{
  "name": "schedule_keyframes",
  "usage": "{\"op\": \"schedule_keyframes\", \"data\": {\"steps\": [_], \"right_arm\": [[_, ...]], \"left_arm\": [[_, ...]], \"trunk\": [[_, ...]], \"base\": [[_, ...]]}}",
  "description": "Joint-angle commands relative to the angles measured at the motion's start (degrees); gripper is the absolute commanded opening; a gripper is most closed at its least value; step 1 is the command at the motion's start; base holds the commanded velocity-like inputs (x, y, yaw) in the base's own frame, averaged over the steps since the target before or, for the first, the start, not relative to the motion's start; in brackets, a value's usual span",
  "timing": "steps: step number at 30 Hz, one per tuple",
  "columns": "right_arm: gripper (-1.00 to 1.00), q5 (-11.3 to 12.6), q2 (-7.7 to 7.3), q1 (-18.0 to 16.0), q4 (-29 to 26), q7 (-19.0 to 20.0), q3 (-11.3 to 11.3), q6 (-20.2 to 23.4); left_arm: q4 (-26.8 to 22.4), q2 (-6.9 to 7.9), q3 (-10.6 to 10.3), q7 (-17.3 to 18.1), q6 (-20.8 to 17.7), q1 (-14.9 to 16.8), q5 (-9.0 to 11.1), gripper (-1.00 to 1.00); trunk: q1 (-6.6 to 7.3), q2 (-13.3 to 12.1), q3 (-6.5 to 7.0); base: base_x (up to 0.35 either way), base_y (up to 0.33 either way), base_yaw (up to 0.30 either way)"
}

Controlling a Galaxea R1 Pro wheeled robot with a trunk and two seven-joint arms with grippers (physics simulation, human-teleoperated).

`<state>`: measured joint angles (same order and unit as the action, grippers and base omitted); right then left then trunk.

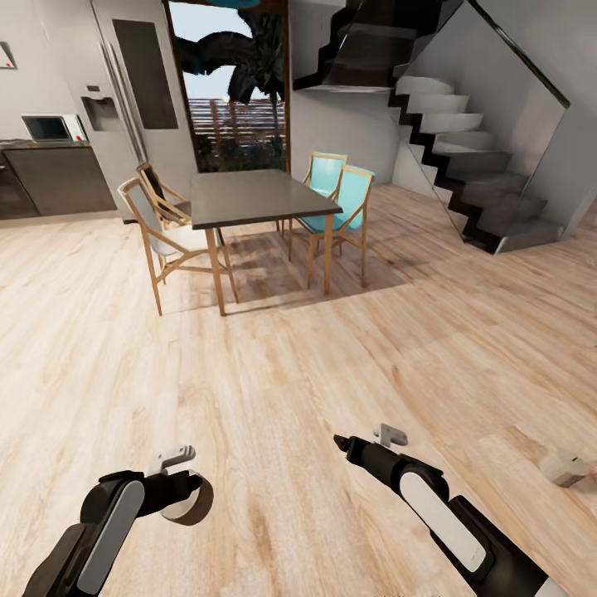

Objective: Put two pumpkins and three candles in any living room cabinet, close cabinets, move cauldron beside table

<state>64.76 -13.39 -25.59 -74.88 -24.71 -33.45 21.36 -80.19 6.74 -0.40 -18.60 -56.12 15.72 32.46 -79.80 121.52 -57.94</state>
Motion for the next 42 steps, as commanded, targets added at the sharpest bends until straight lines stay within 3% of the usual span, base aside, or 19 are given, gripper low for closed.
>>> {"op": "schedule_keyframes", "data": {"steps": [1, 28, 37, 39, 42], "right_arm": [[1.0, 0.43, -0.05, -0.07, -0.09, -0.45, -0.13, -0.01], [1.0, 0.34, 0.03, -0.07, 0.27, -0.63, -0.12, -0.09], [1.0, 0.31, 0.04, -0.07, 3.21, -0.88, 0.05, -0.16], [1.0, 0.29, 0.03, -0.07, 3.35, -0.96, 0.07, -0.19], [1.0, 0.19, 0.05, -0.07, 3.44, -1.09, 0.09, -0.35]], "left_arm": [[-0.06, 0.03, -0.04, -0.56, -0.13, 0.02, 0.67, -1.0], [0.27, 0.05, 0.04, -1.04, -0.13, 0.02, 0.39, -1.0], [0.64, 0.48, 0.04, -1.39, -0.05, 0.32, 0.37, -1.0], [1.07, 0.59, 0.08, -1.42, -0.05, 0.45, -0.14, -1.0], [3.52, 0.54, 0.19, -1.43, 0.02, 1.06, -3.03, -1.0]], "trunk": [[0.23, -0.39, 0.1], [6.16, -11.22, 4.6], [8.14, -14.83, 6.22], [8.58, -15.63, 6.58], [9.24, -16.84, 7.12]], "base": [[0.0, 0.0, -0.206], [0.0, 0.0, -0.267], [0.0, 0.0, -0.277], [0.0, 0.0, -0.277], [0.0, 0.0, -0.277]]}}
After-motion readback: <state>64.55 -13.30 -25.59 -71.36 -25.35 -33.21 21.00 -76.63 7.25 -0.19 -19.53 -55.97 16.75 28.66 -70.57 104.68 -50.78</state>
